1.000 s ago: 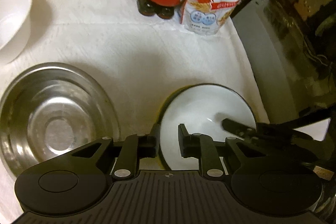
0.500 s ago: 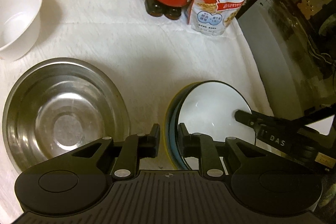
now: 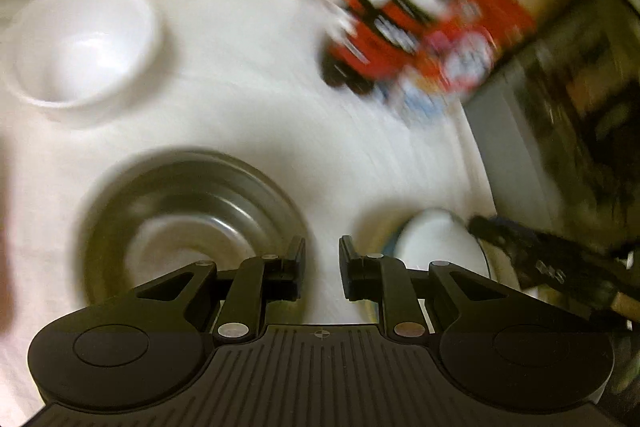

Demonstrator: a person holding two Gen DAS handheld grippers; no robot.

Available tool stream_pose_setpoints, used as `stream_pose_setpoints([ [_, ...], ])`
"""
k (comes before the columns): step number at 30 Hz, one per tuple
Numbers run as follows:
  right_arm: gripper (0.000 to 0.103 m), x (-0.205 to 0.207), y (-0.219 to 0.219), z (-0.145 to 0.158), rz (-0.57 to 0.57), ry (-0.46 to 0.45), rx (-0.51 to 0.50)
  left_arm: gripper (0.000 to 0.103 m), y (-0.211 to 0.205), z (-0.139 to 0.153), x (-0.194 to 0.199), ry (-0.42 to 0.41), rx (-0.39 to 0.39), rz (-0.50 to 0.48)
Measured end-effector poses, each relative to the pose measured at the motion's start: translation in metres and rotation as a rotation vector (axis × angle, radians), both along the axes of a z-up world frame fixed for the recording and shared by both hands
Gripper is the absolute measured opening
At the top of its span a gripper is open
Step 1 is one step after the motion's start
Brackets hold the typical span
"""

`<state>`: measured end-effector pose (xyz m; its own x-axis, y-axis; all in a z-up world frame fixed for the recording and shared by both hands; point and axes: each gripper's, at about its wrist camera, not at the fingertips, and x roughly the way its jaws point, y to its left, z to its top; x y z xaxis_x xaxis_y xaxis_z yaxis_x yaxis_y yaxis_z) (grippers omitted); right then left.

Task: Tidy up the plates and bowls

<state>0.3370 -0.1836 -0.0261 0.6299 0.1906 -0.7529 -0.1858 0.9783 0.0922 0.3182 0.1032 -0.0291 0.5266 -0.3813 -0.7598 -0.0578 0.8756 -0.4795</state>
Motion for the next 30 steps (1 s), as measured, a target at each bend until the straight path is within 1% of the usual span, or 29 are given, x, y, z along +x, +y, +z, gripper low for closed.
stream_pose_setpoints([
  [2,0.040,0.004,0.014,0.011,0.022,-0.025,-0.003,0.020,0.032,0.003,-0.001,-0.022,-0.028,0.094],
  [4,0.043,0.008,0.031,0.021,0.049,-0.051,-0.002,0.020,0.062,0.007,-0.002,-0.046,-0.028,0.189],
  [7,0.050,0.016,0.061,0.034,0.092,-0.079,0.006,0.020,0.102,0.015,-0.002,-0.090,0.034,0.324],
  [9,0.054,0.024,0.085,0.041,0.128,-0.099,-0.001,0.021,0.125,0.020,0.001,-0.111,0.067,0.374],
  [11,0.055,0.033,0.111,0.045,0.167,-0.114,-0.021,0.021,0.149,0.020,0.006,-0.106,0.083,0.410],
  [15,0.056,0.055,0.163,0.045,0.226,-0.123,-0.098,0.021,0.187,0.017,0.017,-0.088,0.101,0.444],
  [17,0.059,0.063,0.187,0.044,0.233,-0.135,-0.130,0.021,0.200,0.014,0.023,-0.080,0.087,0.450],
  [18,0.064,0.066,0.197,0.043,0.237,-0.142,-0.136,0.021,0.206,0.012,0.028,-0.078,0.076,0.453],
  [20,0.068,0.073,0.217,0.041,0.236,-0.156,-0.140,0.021,0.213,0.011,0.037,-0.084,0.060,0.444],
  [22,0.069,0.079,0.232,0.036,0.220,-0.160,-0.124,0.021,0.216,0.007,0.047,-0.087,0.064,0.424],
  [25,0.069,0.098,0.251,0.023,0.203,-0.109,-0.095,0.021,0.218,-0.002,0.063,-0.065,0.070,0.404],
  [28,0.069,0.120,0.266,0.004,0.191,-0.005,-0.038,0.021,0.220,-0.016,0.073,-0.022,0.083,0.412],
  [30,0.069,0.132,0.274,-0.011,0.152,0.038,-0.003,0.021,0.220,-0.027,0.078,0.000,0.099,0.415],
])
